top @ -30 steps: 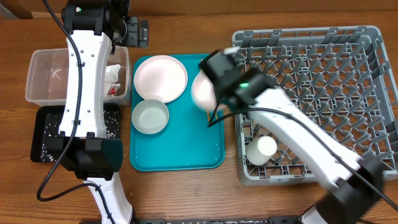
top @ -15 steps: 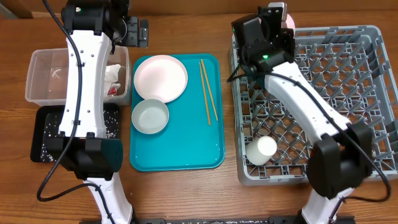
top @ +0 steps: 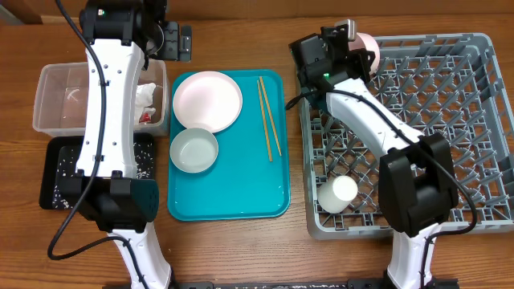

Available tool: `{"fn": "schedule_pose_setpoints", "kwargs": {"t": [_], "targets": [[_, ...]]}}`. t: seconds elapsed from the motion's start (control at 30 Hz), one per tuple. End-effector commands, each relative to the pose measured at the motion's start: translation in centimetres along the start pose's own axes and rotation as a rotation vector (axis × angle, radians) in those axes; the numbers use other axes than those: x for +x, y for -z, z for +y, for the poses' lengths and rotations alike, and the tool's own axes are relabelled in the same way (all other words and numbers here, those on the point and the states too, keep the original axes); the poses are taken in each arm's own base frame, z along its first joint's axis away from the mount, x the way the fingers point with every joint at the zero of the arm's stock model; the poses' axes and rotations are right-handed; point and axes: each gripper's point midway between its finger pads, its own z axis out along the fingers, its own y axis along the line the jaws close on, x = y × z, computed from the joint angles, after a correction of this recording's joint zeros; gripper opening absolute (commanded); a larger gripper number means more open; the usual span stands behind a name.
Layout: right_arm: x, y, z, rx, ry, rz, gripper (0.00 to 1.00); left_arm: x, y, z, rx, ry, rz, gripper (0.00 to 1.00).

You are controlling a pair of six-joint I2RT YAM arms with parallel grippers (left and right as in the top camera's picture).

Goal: Sort waste into correct bins and load items into the dishwasher
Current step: 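Carry the pink bowl into the rack's back corner with the right gripper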

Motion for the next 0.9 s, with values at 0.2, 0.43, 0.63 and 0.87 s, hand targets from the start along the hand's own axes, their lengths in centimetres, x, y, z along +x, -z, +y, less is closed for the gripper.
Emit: {"fn": "schedule_pose_setpoints", "kwargs": {"t": [0.2, 0.43, 0.63, 0.87], "targets": [[0.4, 2.6, 1.7, -0.029, 0.083, -0.026, 0.04, -0.7, 1.2, 0.2, -0.011, -0.011, -0.037, 1.0], [1.6, 4.4, 4.4, -0.163, 0.129, -0.006, 0.37, -0.7, 1.2, 0.2, -0.011, -0.011, -0.037, 1.0], [2.2, 6.8, 5.7, -0.215, 0.136, -0.009, 0.64, -0.7, 1.2, 0.2, -0.011, -0.011, -0.037, 1.0], [1.2, 9.8, 5.6, -0.343, 0.001, 0.034, 0.74, -0.7, 1.2, 0.2, -0.011, -0.011, -0.037, 1.0]]}}
